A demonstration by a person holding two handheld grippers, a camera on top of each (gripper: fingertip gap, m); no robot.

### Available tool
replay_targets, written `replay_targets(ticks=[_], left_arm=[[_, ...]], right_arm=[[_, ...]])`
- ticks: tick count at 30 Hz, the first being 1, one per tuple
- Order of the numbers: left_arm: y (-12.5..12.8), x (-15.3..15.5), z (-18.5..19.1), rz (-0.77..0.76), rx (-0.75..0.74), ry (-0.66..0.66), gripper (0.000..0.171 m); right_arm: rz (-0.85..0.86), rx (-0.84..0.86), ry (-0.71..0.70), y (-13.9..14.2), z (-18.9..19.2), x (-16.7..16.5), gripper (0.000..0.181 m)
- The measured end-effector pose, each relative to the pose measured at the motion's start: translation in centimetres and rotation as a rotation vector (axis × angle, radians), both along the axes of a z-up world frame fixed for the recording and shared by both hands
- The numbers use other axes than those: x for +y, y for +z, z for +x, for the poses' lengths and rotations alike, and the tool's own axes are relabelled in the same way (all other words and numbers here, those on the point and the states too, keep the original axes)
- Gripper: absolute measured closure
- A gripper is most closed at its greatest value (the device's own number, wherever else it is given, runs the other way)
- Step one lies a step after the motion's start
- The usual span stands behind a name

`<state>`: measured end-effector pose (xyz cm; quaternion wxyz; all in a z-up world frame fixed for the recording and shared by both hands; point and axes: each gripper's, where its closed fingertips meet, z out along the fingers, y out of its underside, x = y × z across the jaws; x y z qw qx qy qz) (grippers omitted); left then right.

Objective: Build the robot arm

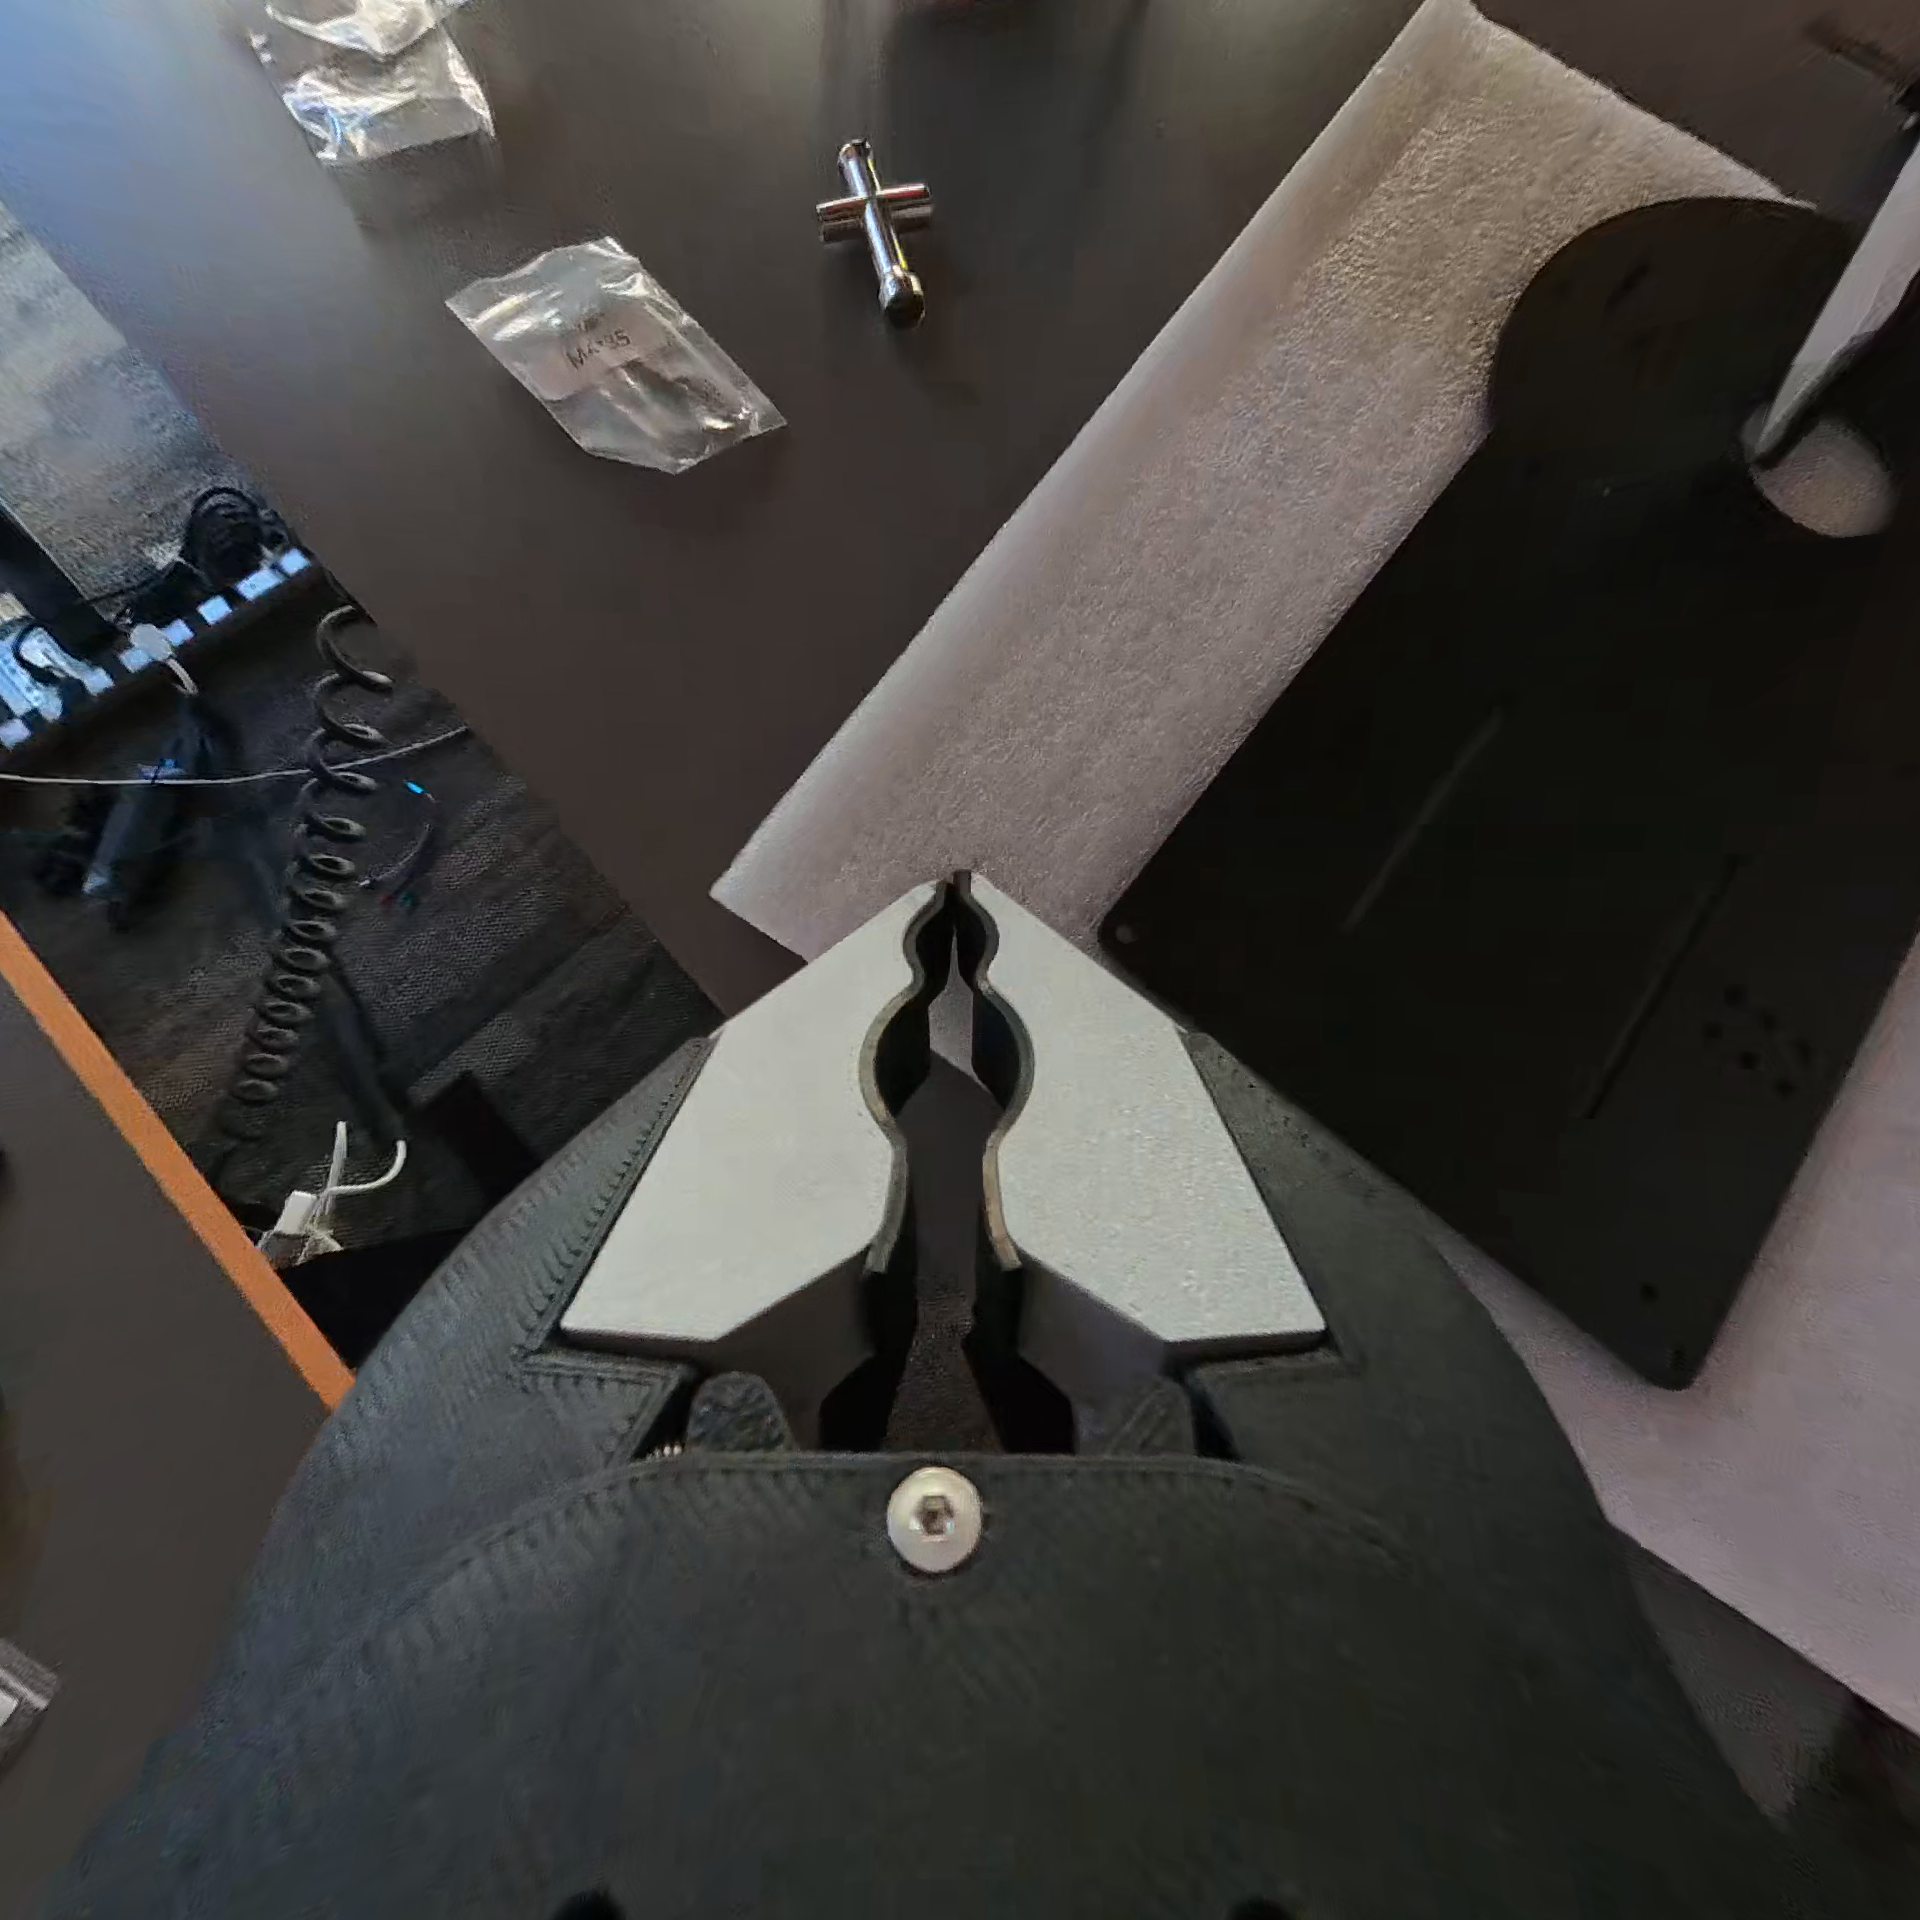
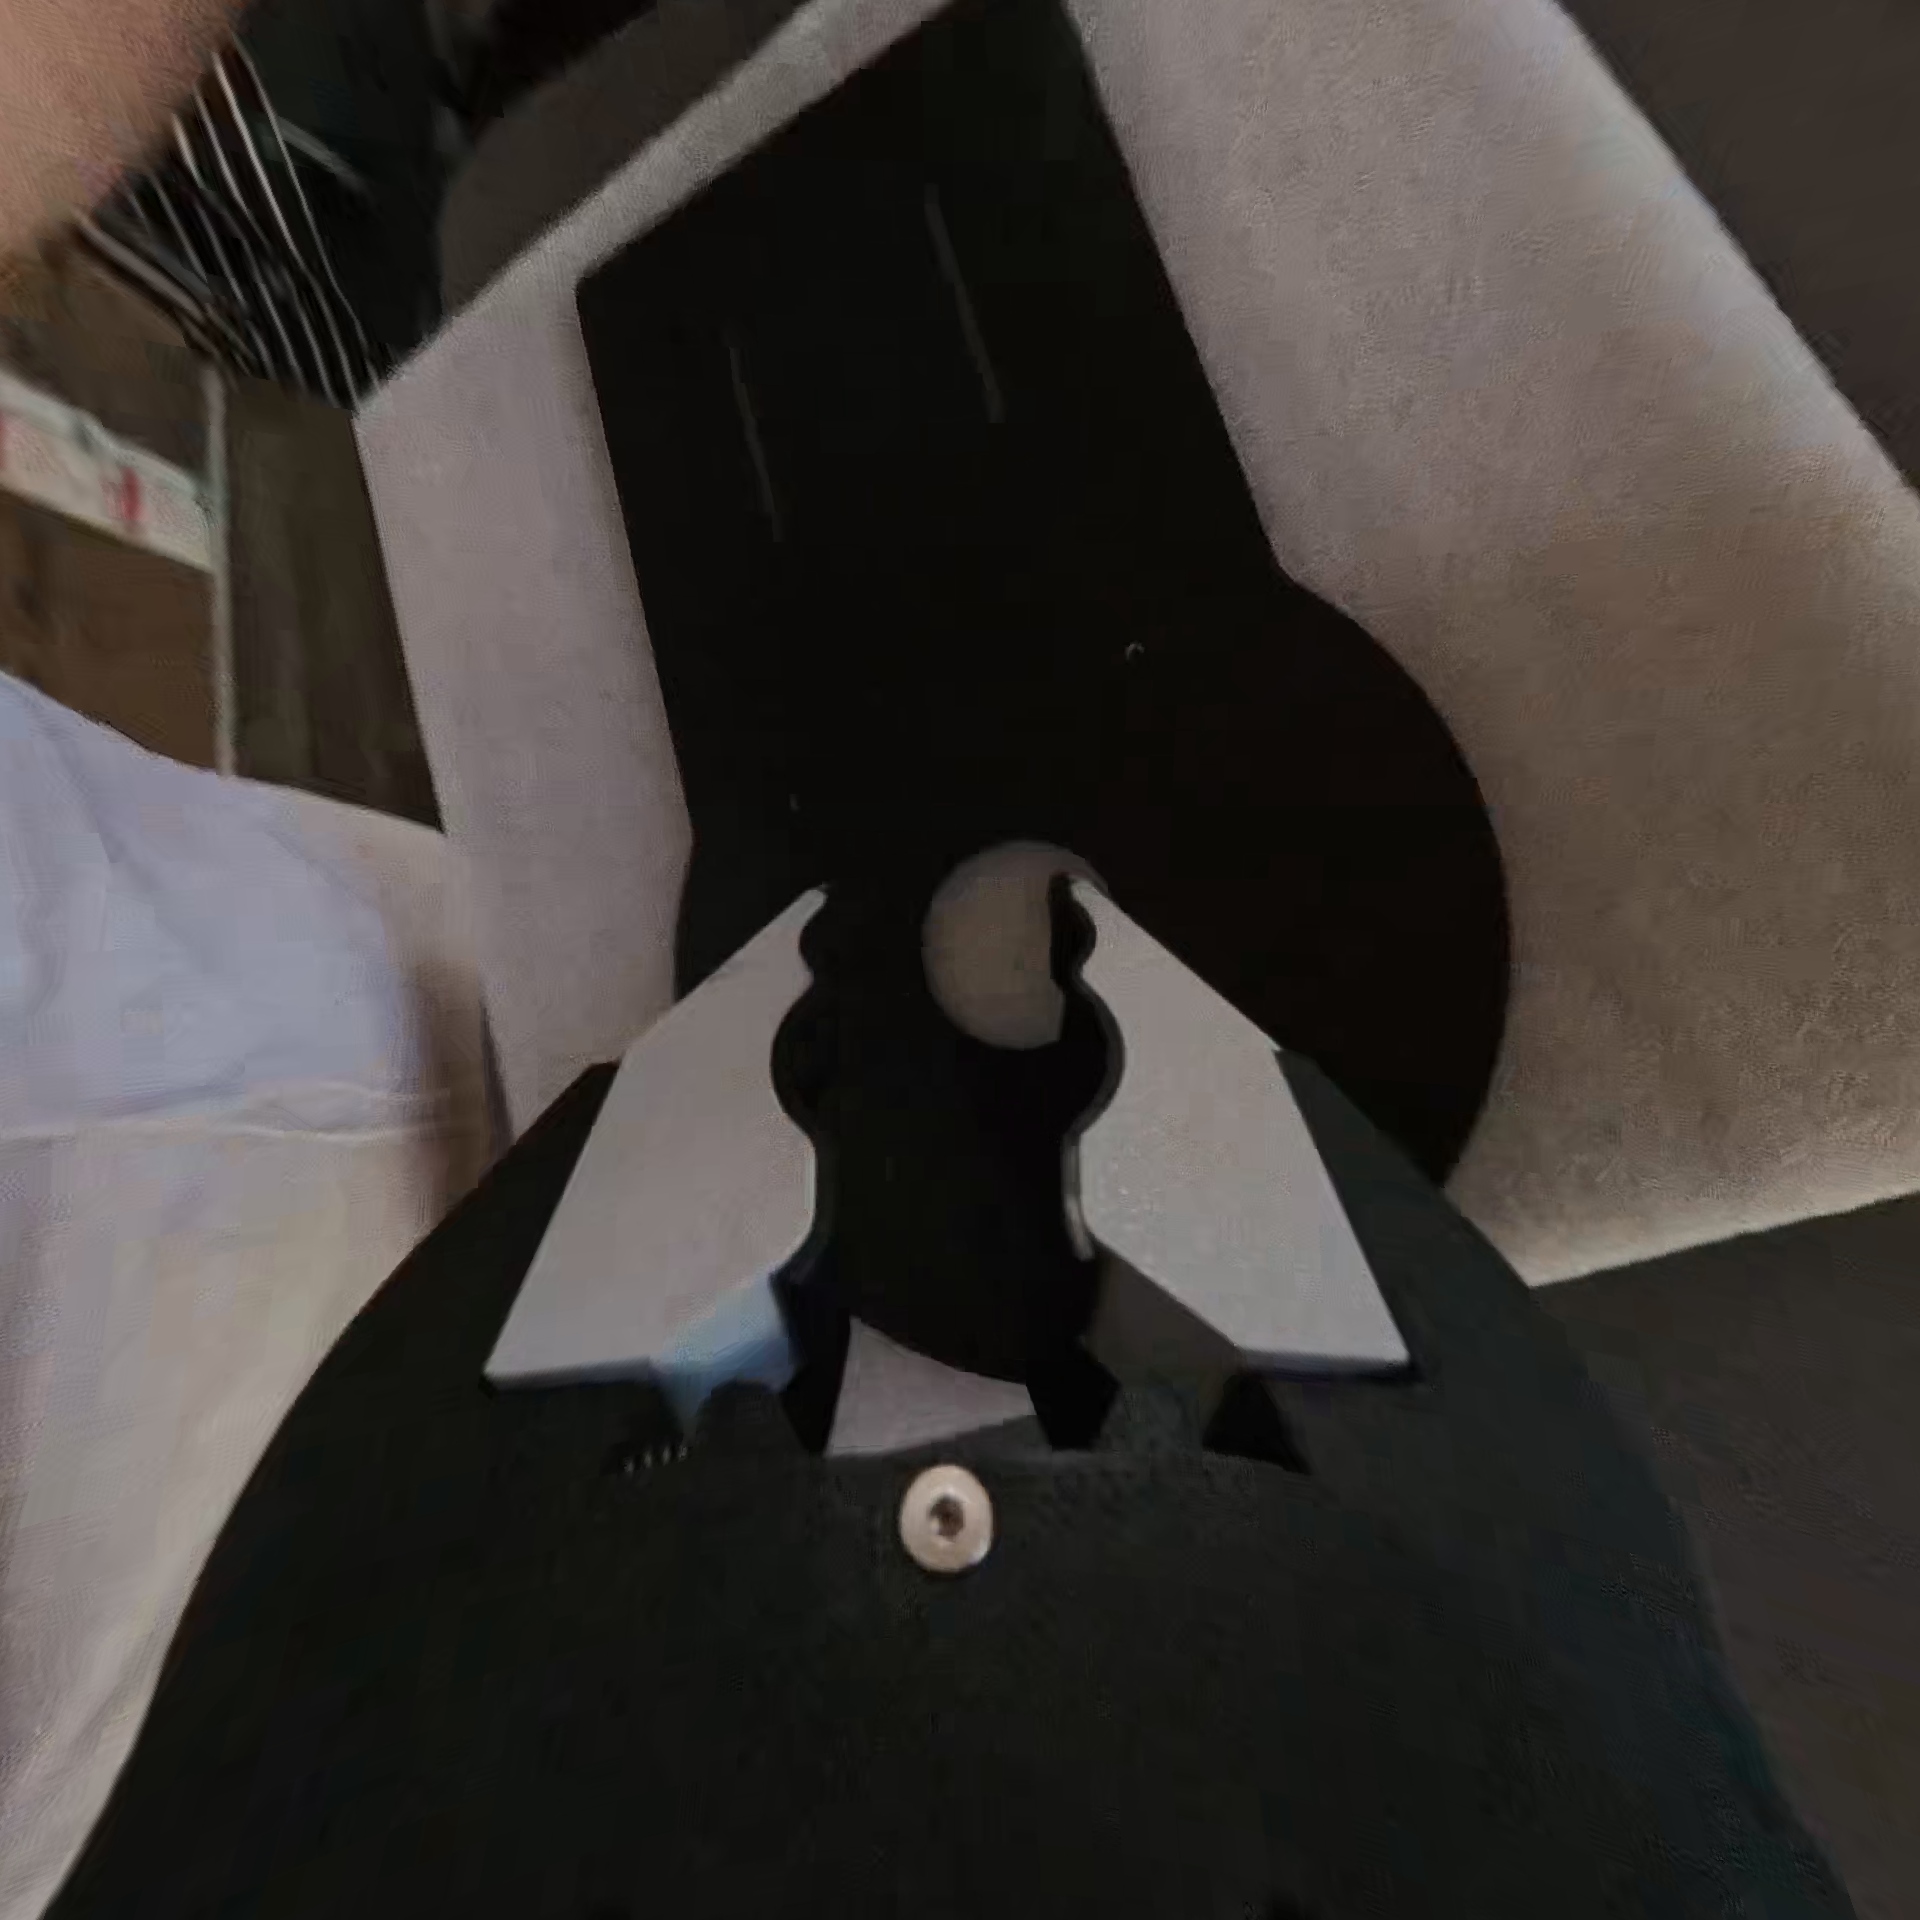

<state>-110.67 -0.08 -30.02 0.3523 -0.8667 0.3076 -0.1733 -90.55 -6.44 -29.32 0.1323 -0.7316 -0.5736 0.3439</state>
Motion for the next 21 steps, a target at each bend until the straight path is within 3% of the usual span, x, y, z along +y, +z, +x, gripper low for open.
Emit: replay_targets(ticks=[3,8,14,21], left_arm=[[-0.1,0.0,0.1,-0.001,-0.055,-0.007,0.171],[0.0,-0.1,0.0,-0.105,-0.33,-0.006,0.171],[0.0,0.0,-0.1,-0.047,-0.294,-0.011,0.171],[0.1,0.0,-0.2,-0.055,-0.327,0.004,0.171]], right_arm=[[-0.143,0.028,-0.124,0.0,-0.4,-0.8,0.145],[-0.128,0.068,-0.202,0.3,-1.5,-0.4,0.149],[0.004,0.077,-0.172,0.1,-2.3,-0.7,0.152],[0.029,0.073,-0.092,0.0,-3.1,-1.0,0.152]])
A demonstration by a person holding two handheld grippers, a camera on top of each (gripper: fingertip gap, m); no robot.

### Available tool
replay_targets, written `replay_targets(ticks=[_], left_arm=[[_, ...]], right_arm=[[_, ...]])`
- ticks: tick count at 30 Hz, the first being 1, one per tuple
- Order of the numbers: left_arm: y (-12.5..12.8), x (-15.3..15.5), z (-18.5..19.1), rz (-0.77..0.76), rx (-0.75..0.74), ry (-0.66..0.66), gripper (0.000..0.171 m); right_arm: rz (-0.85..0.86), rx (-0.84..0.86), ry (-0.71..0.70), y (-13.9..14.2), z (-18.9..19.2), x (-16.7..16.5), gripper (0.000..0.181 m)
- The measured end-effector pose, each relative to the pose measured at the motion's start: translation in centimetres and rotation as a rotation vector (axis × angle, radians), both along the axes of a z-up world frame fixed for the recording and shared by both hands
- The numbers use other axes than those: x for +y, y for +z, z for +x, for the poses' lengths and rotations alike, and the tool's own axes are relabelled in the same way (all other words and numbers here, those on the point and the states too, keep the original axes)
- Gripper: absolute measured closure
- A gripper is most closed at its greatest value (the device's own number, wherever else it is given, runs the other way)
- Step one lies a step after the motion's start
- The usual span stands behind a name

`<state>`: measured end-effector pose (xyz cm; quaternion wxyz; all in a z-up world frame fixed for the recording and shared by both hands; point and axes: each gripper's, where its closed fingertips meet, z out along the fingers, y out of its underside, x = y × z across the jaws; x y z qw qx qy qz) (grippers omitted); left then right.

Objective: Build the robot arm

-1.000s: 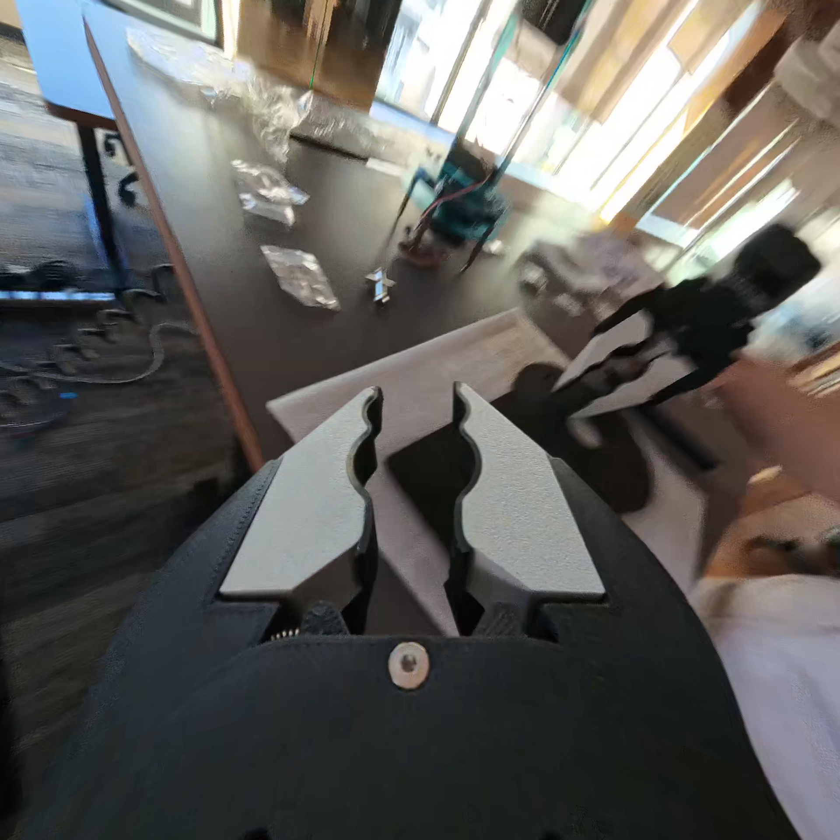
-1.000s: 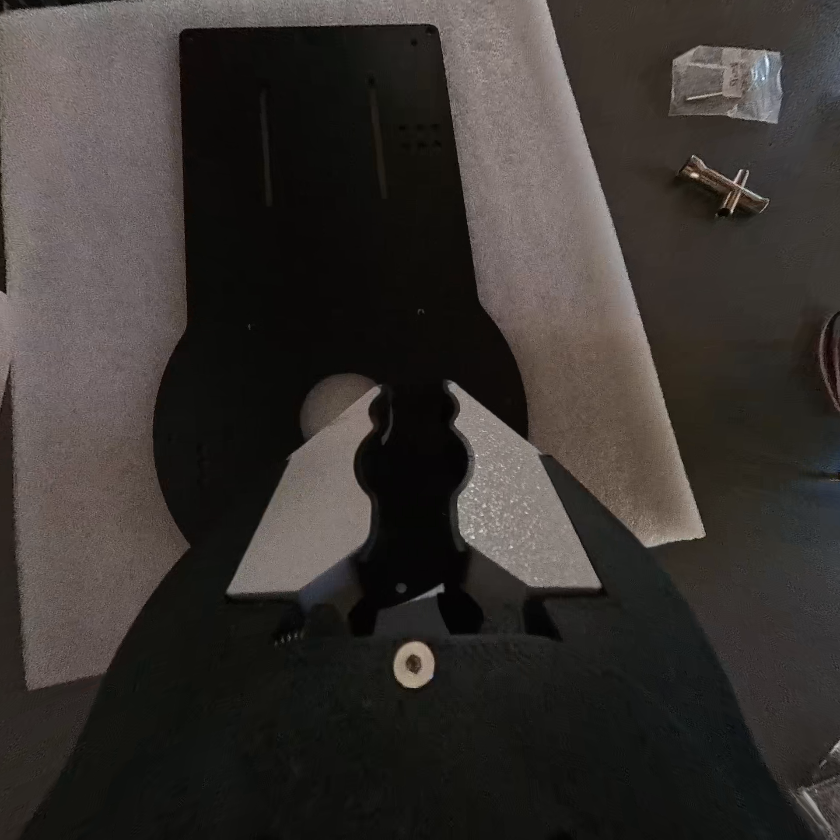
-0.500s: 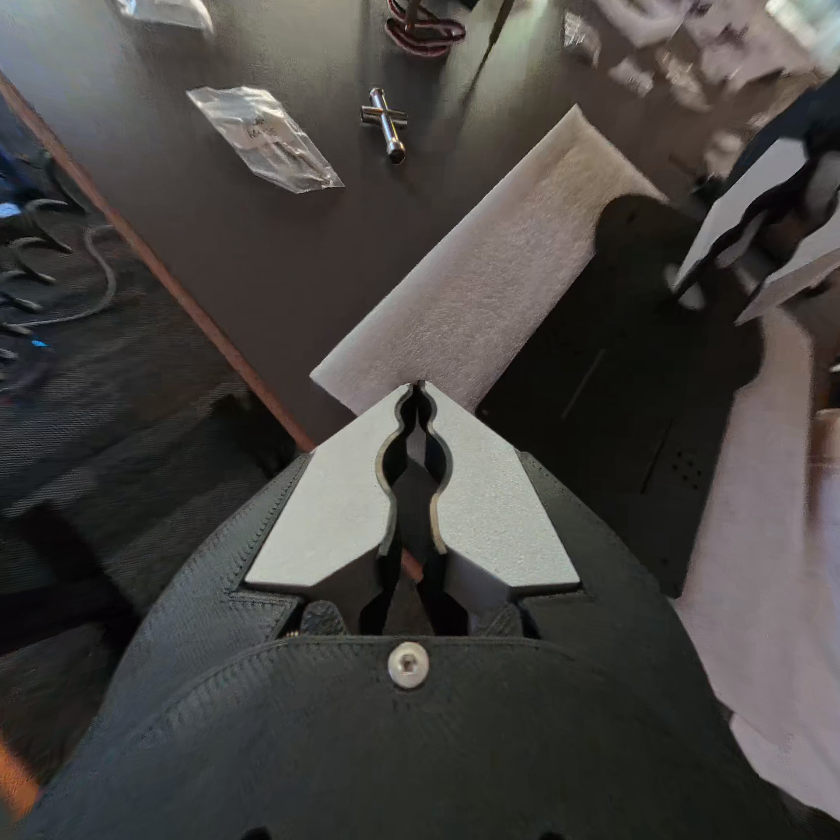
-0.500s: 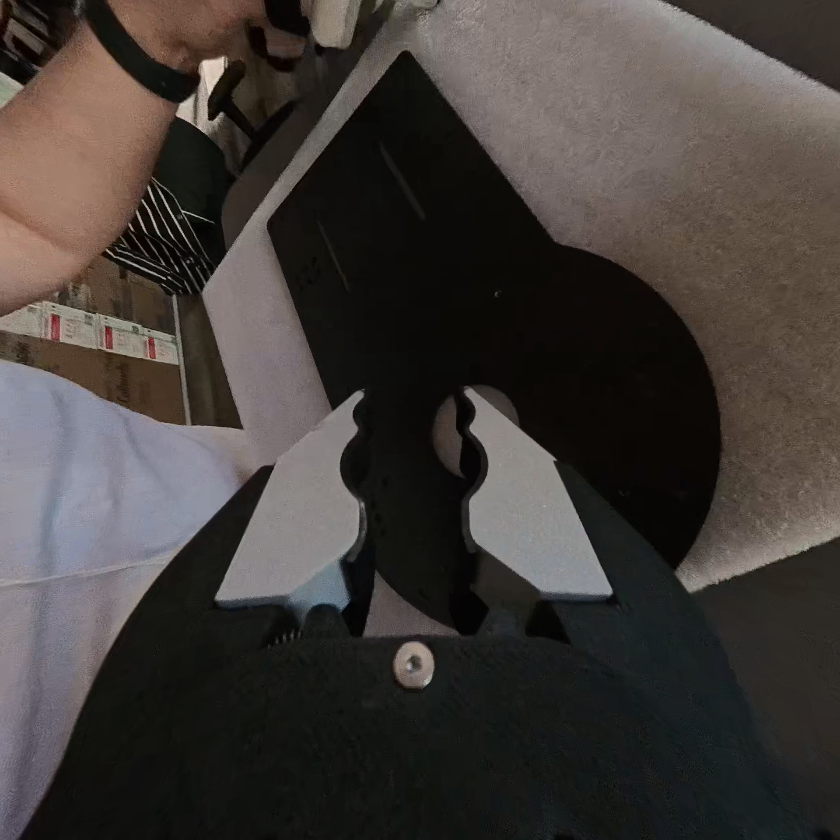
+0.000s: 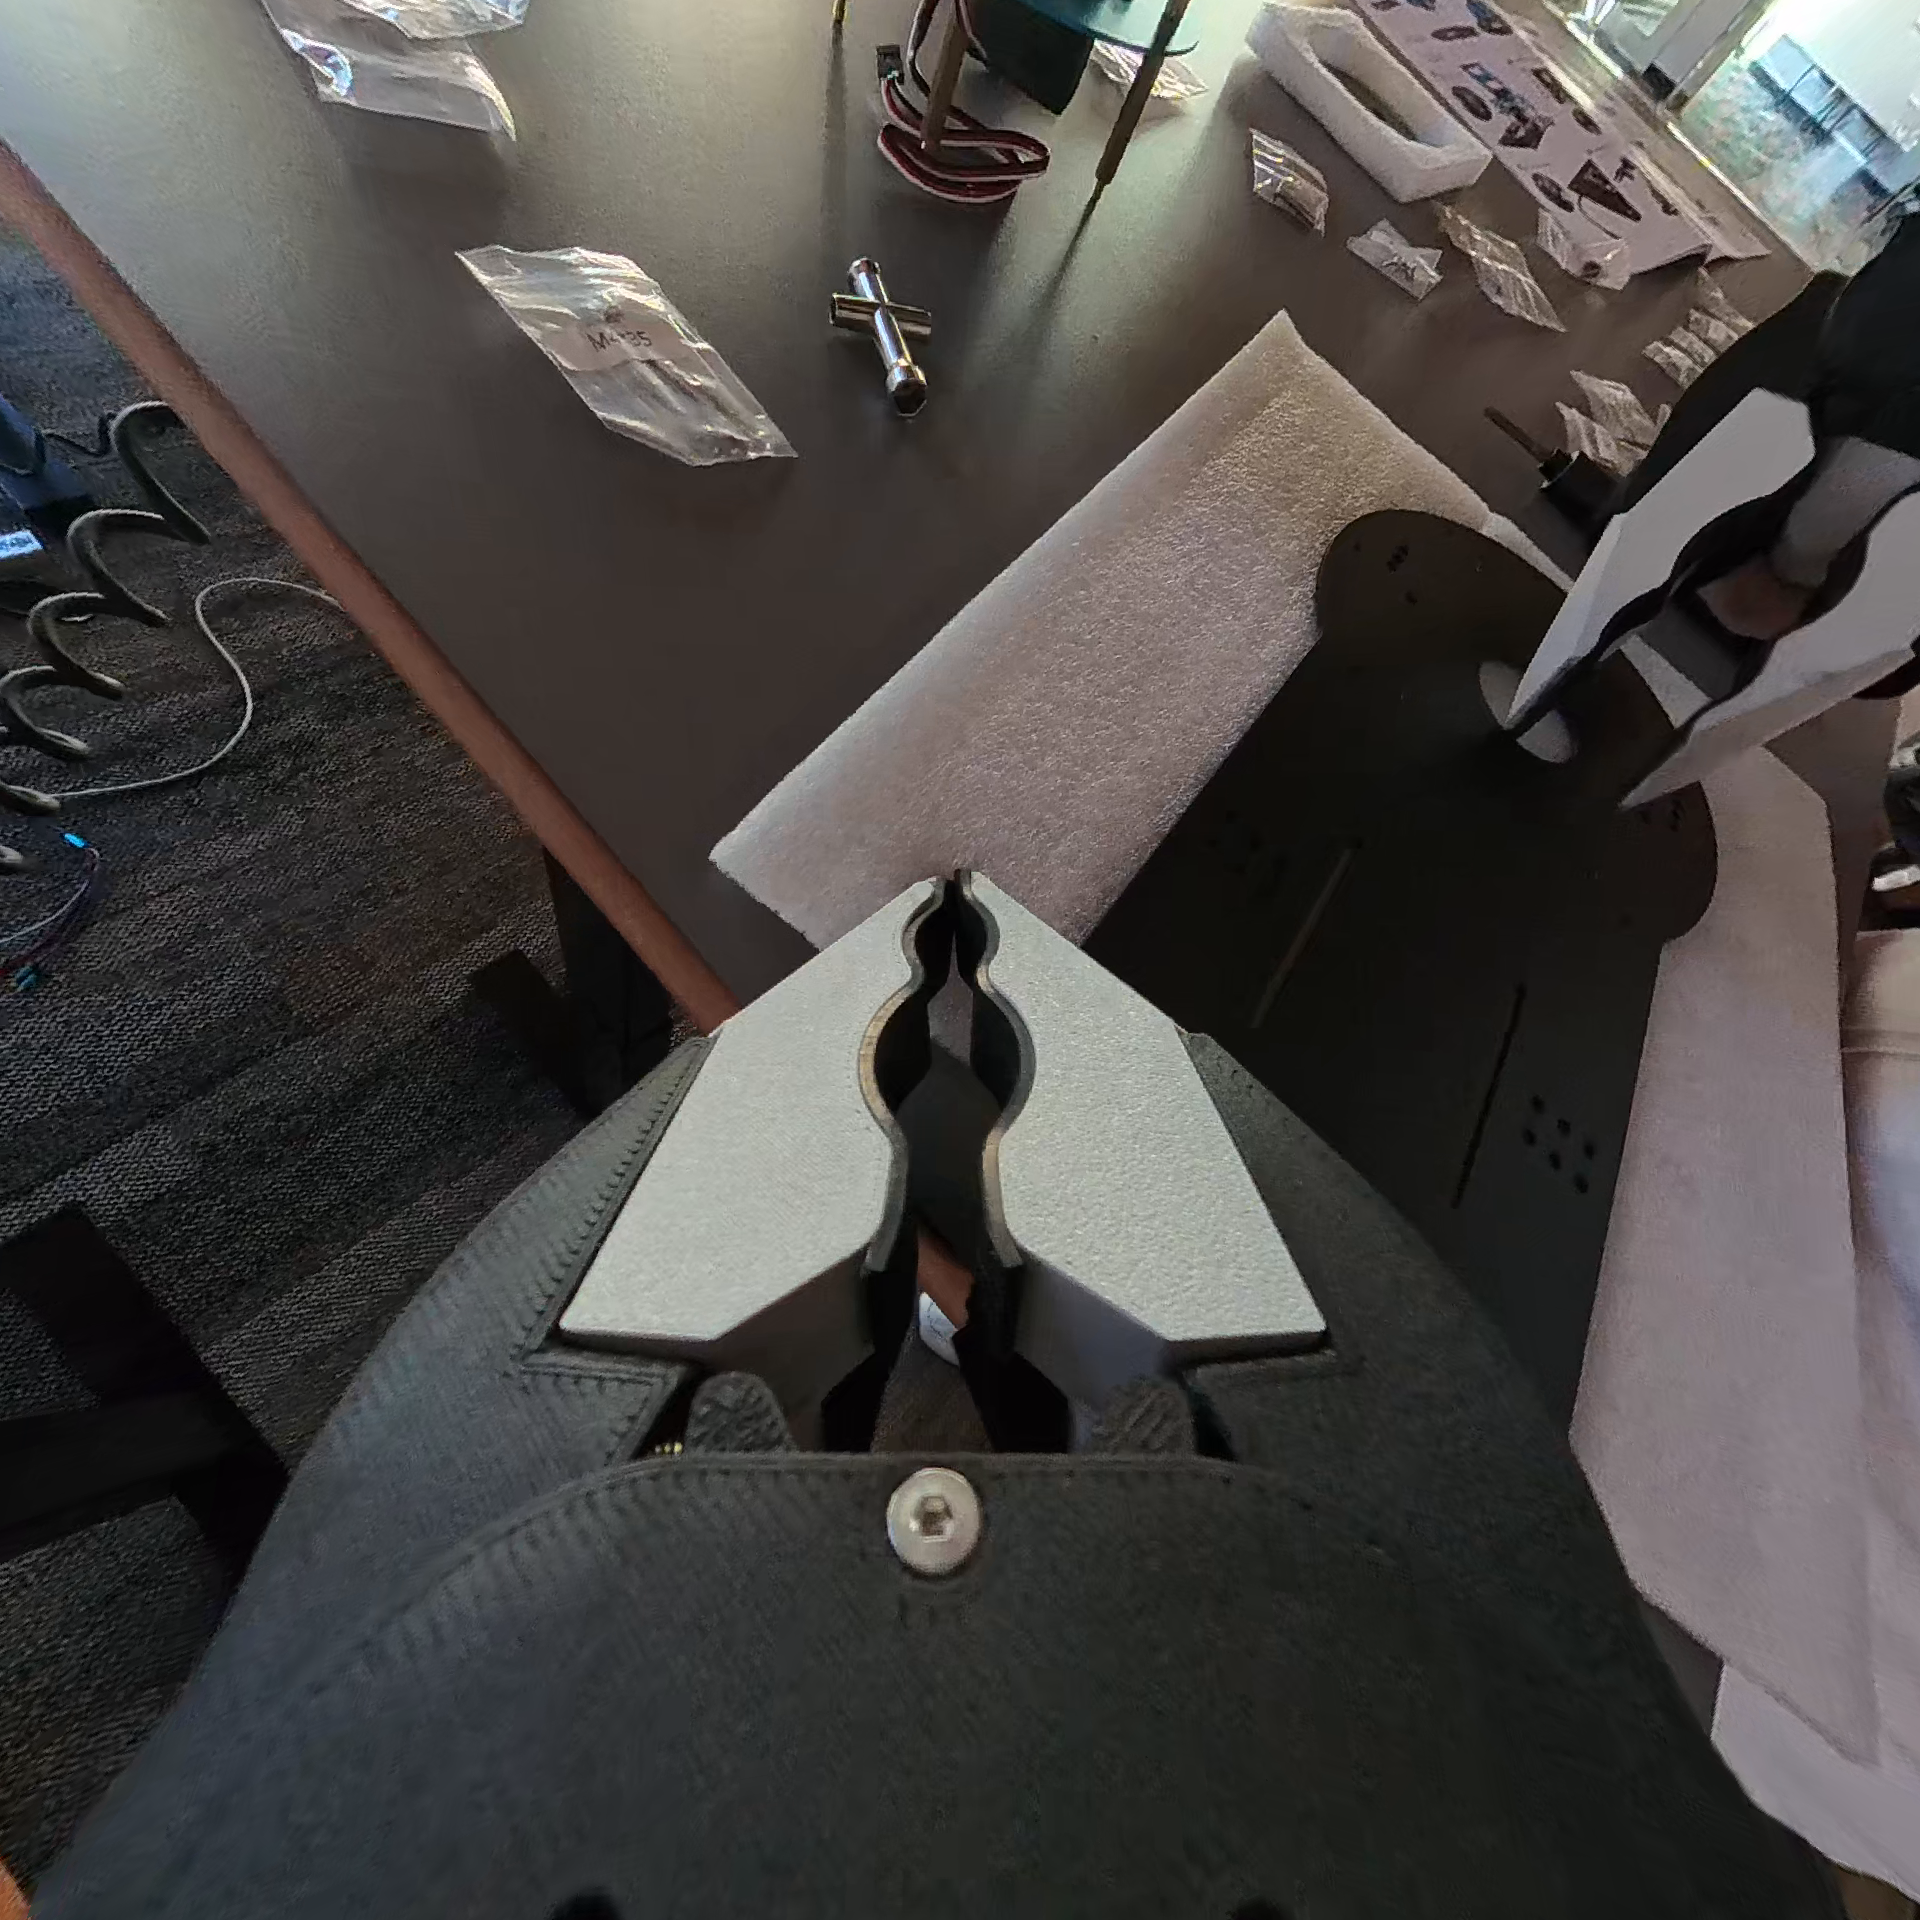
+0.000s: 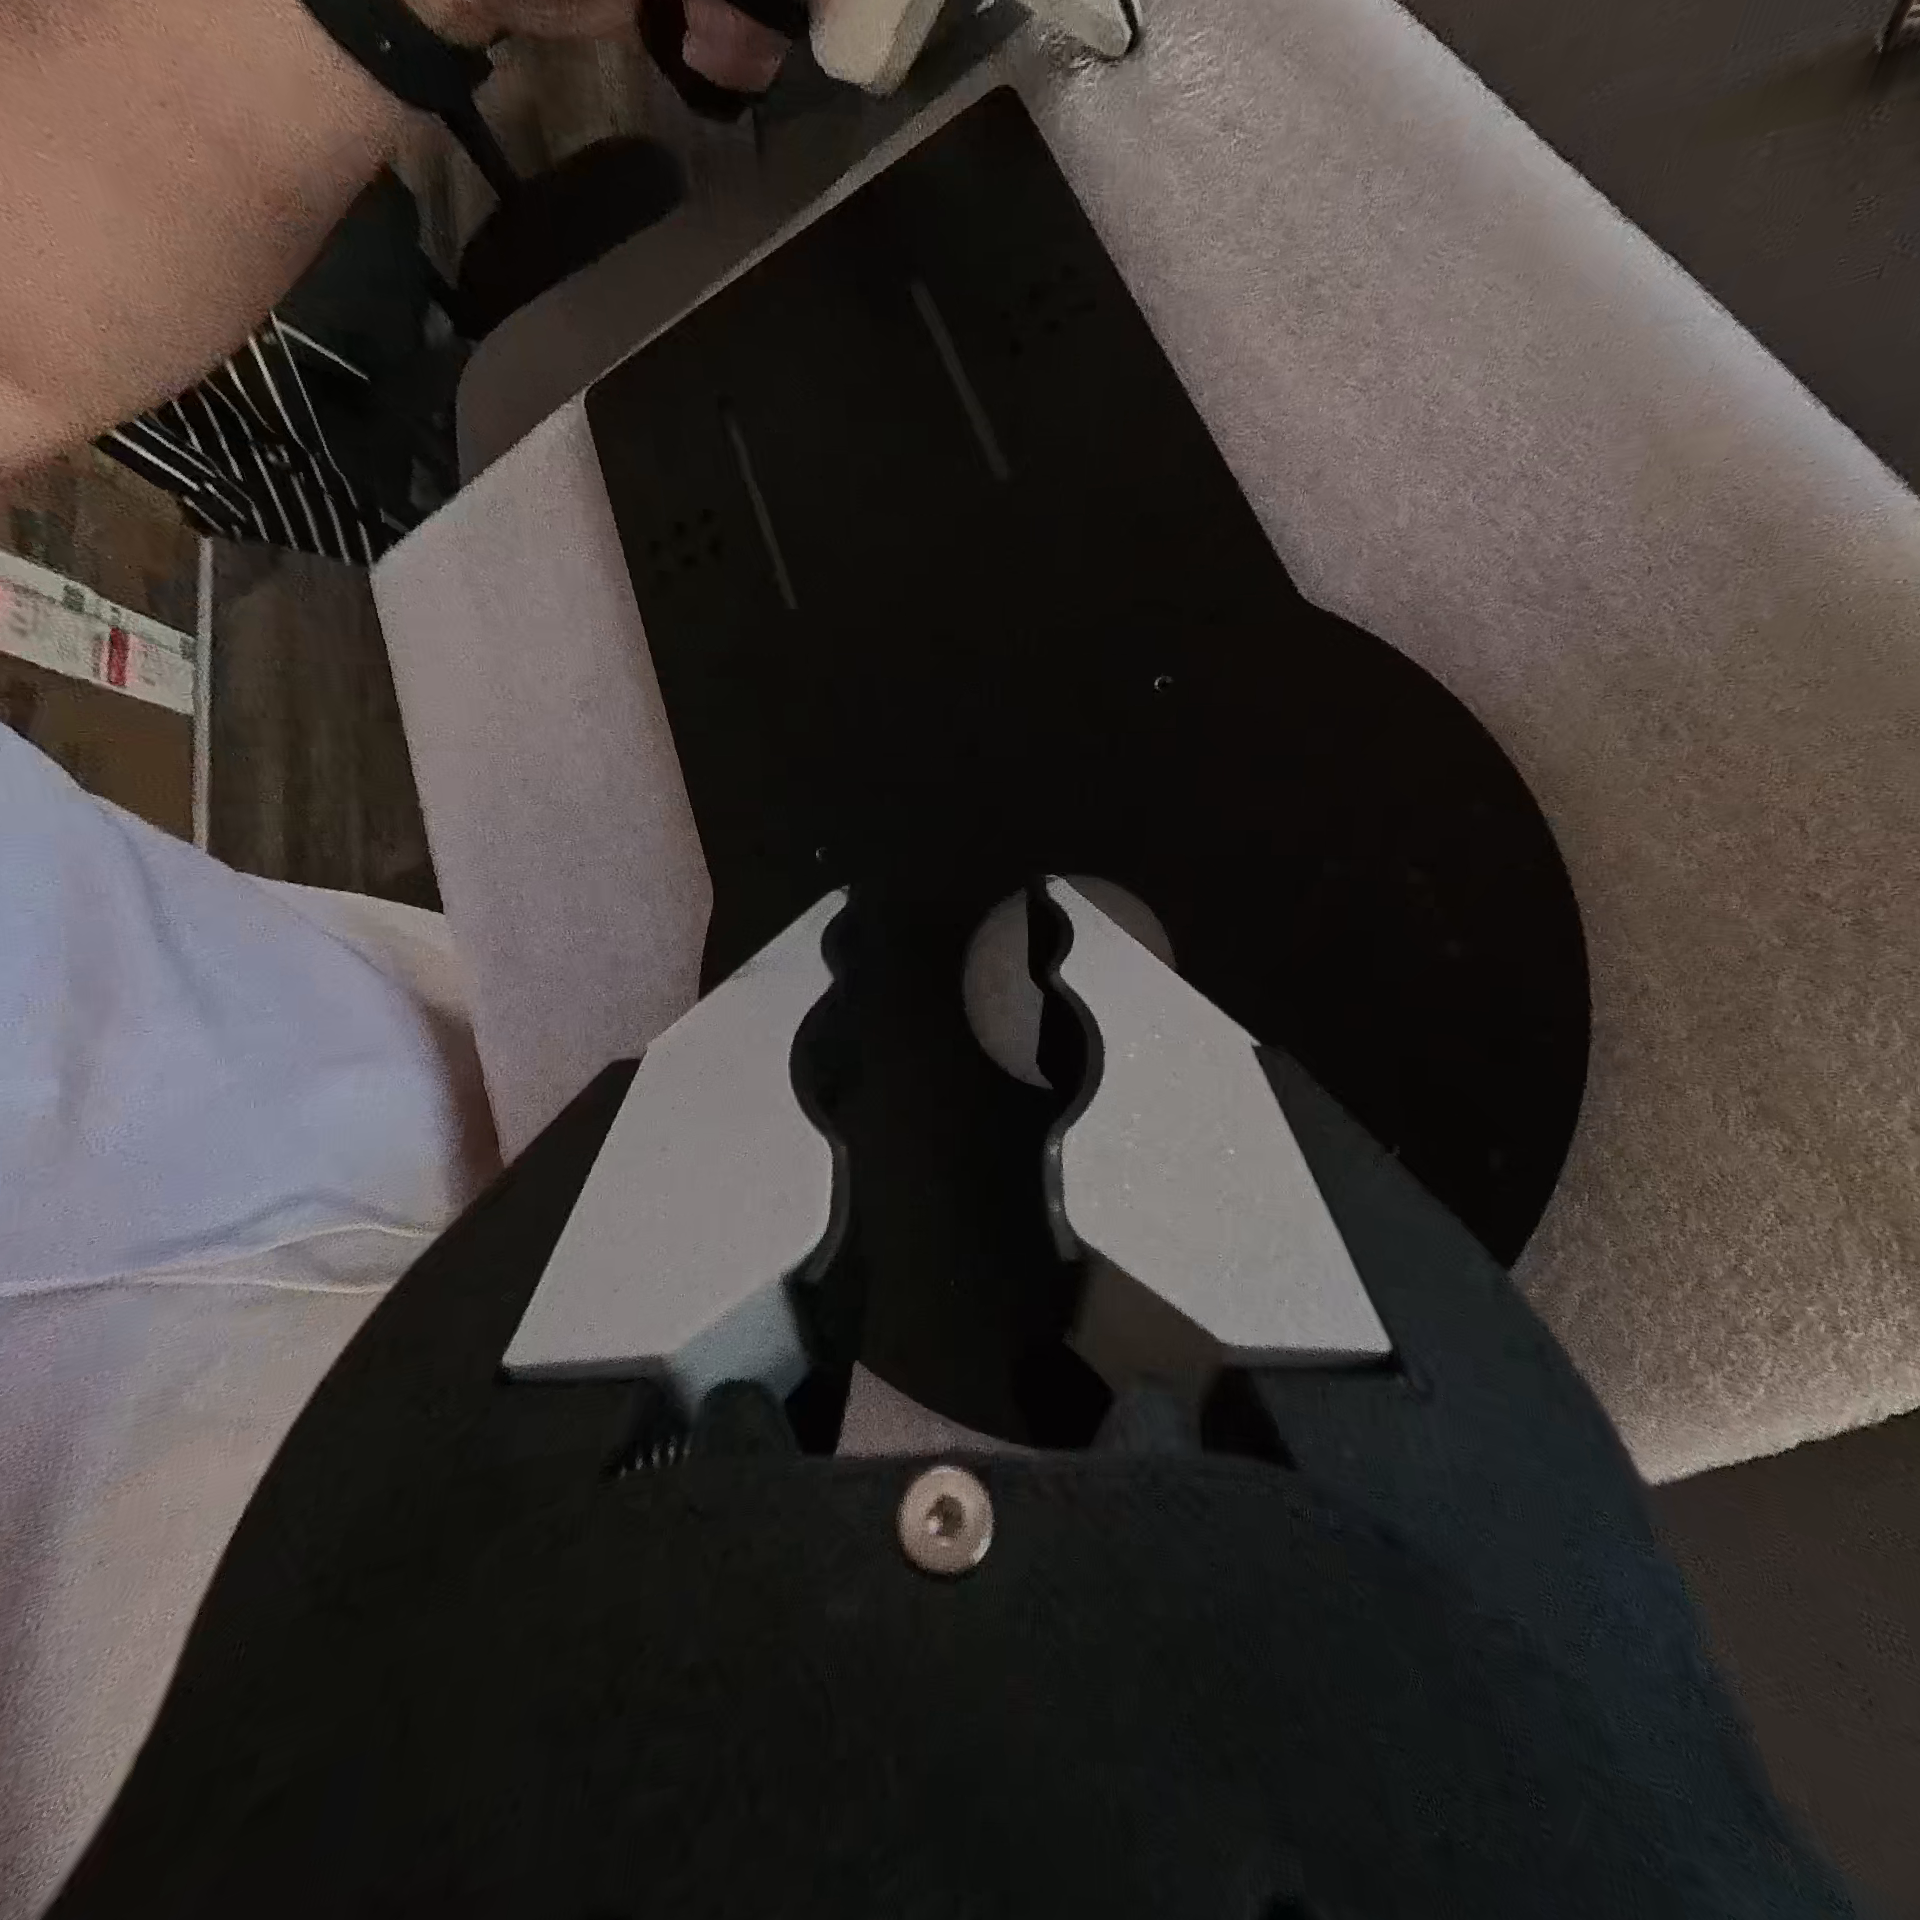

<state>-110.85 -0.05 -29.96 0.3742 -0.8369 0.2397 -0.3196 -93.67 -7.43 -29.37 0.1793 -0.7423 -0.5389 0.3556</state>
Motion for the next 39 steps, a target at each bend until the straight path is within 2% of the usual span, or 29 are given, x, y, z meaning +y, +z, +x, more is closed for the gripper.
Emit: replay_targets(ticks=[1,3,6,7,11,15,19,25,28,32,34,36,39], left_arm=[[0.0,0.0,0.0,-0.001,-0.005,0.004,0.171],[0.1,0.0,-0.1,0.002,-0.02,0.011,0.171],[0.3,0.0,-0.1,0.014,-0.037,0.034,0.171],[0.5,0.0,-0.2,0.029,-0.034,0.046,0.171],[4.3,0.5,0.4,0.154,-0.034,0.127,0.16],[7.5,0.8,2.8,0.227,0.126,0.156,0.132],[10.0,0.6,8.8,0.235,0.107,0.098,0.128],[10.6,0.7,19.0,0.23,0.161,0.041,0.123],[10.7,0.3,26.4,0.208,0.122,-0.012,0.138],[10.4,1.8,37.1,0.215,0.139,-0.047,0.156],[10.3,3.6,42.5,0.208,0.141,-0.081,0.163],[9.9,6.8,46.3,0.206,0.173,-0.066,0.17],[8.0,12.4,49.8,0.154,0.274,-0.01,0.171]], right_arm=[[0.018,-0.011,0.029,0.1,0.1,-0.2,0.151],[0.143,-0.036,-0.022,1.1,0.8,1.5,0.152],[0.521,-0.167,-0.264,3.8,4.7,7.6,0.152],[0.599,-0.235,-0.362,4.6,6.7,9.4,0.151],[0.681,-0.373,-0.62,5.1,13.1,13.0,0.142],[0.702,-0.461,-0.698,4.2,17.9,13.8,0.139],[0.7,-0.457,-0.718,3.8,21.7,13.6,0.14],[0.684,-0.403,-0.688,3.3,28.2,13.2,0.139],[0.671,-0.316,-0.663,3.6,32.8,12.8,0.139],[0.679,-0.164,-0.682,5.6,42.8,12.4,0.14],[0.705,-0.095,-0.723,6.8,48.8,13.1,0.142],[0.747,-0.08,-0.76,7.6,55.0,14.0,0.143],[0.767,-0.093,-0.821,8.1,62.9,15.5,0.141]])
